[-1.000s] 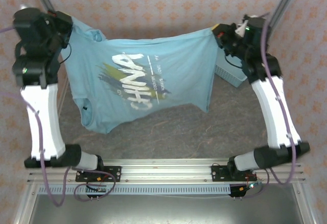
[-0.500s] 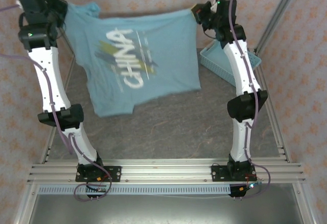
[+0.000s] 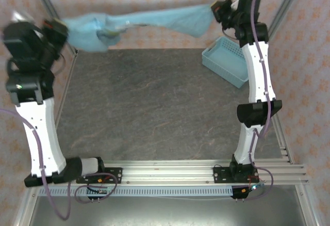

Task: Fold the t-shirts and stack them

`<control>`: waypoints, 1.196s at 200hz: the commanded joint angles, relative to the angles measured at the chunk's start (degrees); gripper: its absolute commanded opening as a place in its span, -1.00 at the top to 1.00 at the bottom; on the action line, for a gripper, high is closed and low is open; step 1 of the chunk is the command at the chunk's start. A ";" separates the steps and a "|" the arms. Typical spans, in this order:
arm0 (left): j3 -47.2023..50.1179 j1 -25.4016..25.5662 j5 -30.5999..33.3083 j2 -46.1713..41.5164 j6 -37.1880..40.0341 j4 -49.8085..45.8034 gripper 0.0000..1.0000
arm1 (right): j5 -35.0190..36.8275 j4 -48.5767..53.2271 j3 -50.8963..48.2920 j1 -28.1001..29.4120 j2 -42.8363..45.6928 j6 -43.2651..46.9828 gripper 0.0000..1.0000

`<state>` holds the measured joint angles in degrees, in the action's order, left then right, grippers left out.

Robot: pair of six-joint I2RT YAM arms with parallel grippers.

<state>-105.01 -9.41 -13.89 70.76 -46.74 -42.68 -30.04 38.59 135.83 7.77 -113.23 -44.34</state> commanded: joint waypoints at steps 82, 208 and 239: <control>73.98 16.86 -0.92 -16.95 -19.30 6.24 1.00 | 7.93 -7.34 -71.34 2.58 11.72 0.96 1.00; 79.39 18.37 -0.45 -44.84 -30.68 -24.58 1.00 | 22.68 11.68 -91.44 7.64 40.79 -3.05 1.00; 76.40 18.37 -2.53 -42.54 -28.35 -31.44 1.00 | 23.16 15.21 -94.45 7.64 44.67 -2.43 1.00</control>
<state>-23.81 8.64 -15.88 26.52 -76.53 -57.67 -10.46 46.96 43.81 15.35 -70.94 -46.50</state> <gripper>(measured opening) 0.043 0.039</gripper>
